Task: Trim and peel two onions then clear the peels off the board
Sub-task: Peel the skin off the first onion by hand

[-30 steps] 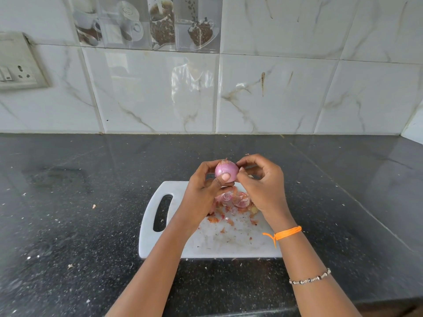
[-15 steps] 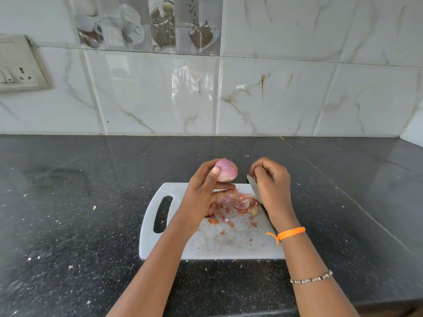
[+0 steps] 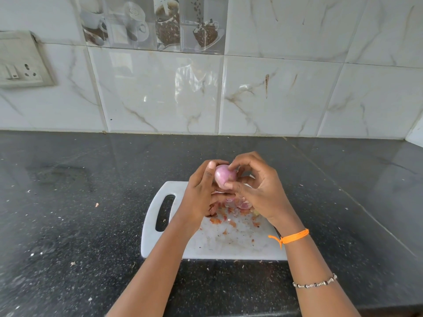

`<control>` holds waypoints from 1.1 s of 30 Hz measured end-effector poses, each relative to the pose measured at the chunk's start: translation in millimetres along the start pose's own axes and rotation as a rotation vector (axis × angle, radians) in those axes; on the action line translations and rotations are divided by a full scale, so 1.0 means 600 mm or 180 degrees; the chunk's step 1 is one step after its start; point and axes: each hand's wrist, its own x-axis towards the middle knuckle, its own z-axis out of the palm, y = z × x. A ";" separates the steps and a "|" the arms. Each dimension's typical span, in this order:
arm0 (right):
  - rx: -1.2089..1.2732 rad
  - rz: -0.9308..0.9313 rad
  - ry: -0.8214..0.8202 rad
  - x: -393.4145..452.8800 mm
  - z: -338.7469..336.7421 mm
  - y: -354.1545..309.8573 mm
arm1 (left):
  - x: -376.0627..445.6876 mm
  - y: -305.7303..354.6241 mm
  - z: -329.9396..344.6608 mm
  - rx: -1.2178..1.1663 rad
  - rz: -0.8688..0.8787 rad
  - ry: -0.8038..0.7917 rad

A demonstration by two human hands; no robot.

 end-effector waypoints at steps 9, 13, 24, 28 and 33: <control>-0.0110 -0.0158 0.0131 0.003 -0.003 0.005 | 0.000 -0.001 0.001 0.0053 -0.0061 -0.0134; -0.0263 -0.0158 0.0087 0.003 -0.005 0.009 | 0.001 -0.001 0.001 0.0041 -0.0043 -0.0144; -0.0203 -0.0193 0.0224 0.004 -0.003 0.012 | 0.001 0.000 -0.001 0.0015 -0.0037 -0.0137; -0.0308 -0.0190 0.0146 0.003 -0.003 0.010 | 0.000 0.000 -0.001 0.0026 0.0008 -0.0165; -0.0284 -0.0190 0.0152 0.003 -0.004 0.011 | 0.001 -0.001 -0.001 0.0022 -0.0015 -0.0164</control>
